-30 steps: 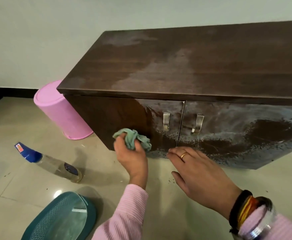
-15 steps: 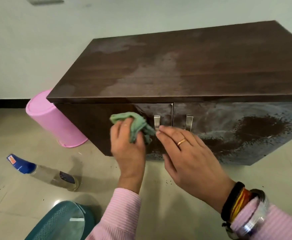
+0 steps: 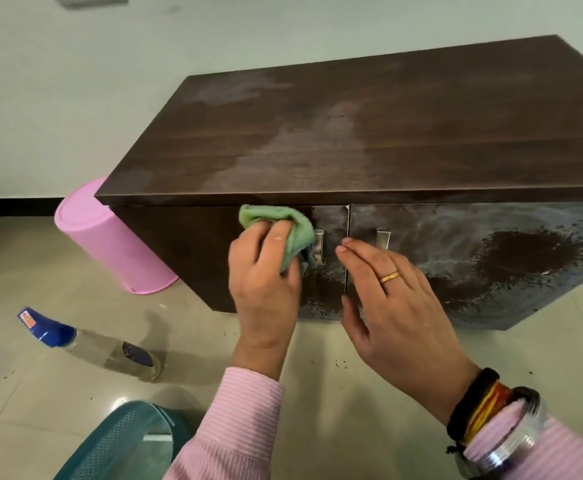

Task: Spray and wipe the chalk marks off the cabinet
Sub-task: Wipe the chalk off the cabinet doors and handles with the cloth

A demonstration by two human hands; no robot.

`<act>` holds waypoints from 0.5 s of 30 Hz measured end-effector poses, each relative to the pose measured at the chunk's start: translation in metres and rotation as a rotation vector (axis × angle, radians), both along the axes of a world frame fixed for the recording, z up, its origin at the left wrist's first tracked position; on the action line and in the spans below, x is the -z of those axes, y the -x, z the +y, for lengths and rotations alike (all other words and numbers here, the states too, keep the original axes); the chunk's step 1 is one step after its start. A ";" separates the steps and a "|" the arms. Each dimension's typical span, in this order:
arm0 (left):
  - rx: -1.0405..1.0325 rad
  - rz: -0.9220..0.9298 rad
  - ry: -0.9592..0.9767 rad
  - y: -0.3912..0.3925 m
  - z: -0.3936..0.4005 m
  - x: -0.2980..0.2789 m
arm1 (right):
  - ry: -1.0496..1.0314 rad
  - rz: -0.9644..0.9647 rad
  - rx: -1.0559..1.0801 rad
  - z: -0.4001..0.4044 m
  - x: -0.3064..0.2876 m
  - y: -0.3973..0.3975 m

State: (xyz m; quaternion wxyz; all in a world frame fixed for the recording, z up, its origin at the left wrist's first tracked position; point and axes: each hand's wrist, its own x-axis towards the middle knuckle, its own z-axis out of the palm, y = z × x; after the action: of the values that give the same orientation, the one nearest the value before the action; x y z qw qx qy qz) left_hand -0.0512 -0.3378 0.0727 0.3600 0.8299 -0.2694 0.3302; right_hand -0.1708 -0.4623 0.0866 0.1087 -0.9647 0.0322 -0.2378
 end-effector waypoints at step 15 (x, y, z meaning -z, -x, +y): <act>0.003 0.423 0.046 0.031 -0.029 0.118 | 0.072 0.149 -0.004 -0.010 0.026 0.022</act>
State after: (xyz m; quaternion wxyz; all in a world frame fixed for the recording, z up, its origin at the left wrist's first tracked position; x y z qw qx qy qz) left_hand -0.0818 -0.3663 -0.0453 0.4279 0.8719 -0.1815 0.1540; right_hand -0.1924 -0.4721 0.0609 0.0718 -0.9831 0.0296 -0.1659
